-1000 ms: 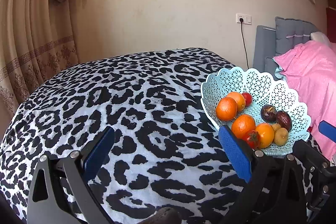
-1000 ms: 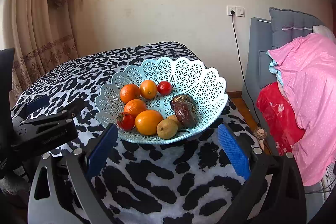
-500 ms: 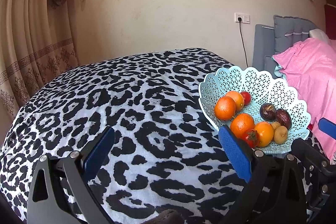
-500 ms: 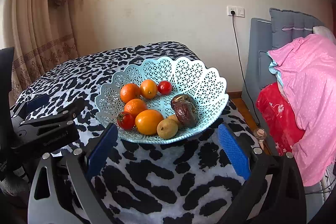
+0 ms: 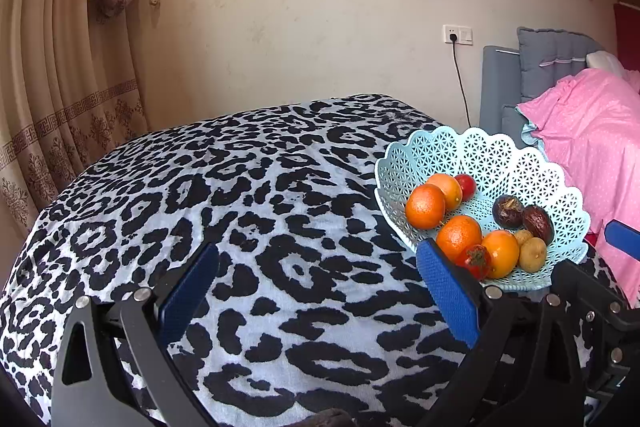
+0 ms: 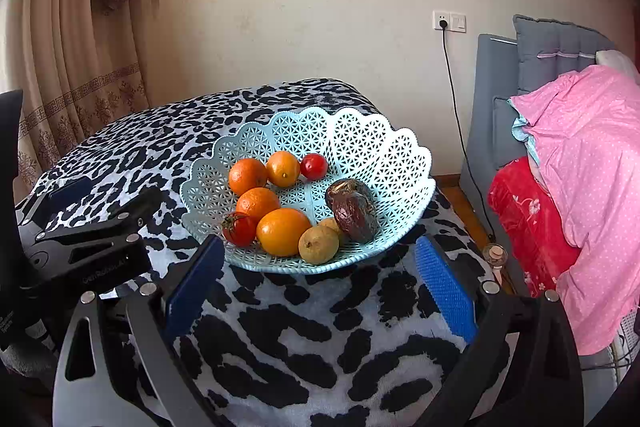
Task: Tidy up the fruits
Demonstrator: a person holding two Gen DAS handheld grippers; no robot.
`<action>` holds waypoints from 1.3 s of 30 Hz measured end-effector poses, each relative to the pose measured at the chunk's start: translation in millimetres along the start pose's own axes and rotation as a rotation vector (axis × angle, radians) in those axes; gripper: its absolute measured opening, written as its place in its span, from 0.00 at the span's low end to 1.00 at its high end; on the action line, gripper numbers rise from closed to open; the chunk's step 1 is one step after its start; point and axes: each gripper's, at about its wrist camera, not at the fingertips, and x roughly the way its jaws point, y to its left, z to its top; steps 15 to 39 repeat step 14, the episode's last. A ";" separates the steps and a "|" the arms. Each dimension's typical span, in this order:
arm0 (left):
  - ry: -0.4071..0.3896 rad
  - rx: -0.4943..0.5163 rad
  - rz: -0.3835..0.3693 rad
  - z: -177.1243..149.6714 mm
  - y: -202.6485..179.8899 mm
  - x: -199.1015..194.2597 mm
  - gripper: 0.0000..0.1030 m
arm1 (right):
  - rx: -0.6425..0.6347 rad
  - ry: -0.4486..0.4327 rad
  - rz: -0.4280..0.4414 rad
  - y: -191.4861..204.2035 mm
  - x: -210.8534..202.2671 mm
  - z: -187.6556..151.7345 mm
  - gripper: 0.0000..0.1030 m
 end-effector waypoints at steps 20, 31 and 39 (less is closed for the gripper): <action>0.040 -0.028 -0.008 -1.2 8.2 -1.8 0.95 | 0.002 0.007 -0.005 -0.9 1.5 -0.2 0.95; 0.040 -0.028 -0.008 -1.2 8.2 -1.8 0.95 | 0.002 0.007 -0.005 -0.9 1.5 -0.2 0.95; 0.040 -0.028 -0.008 -1.2 8.2 -1.8 0.95 | 0.002 0.007 -0.005 -0.9 1.5 -0.2 0.95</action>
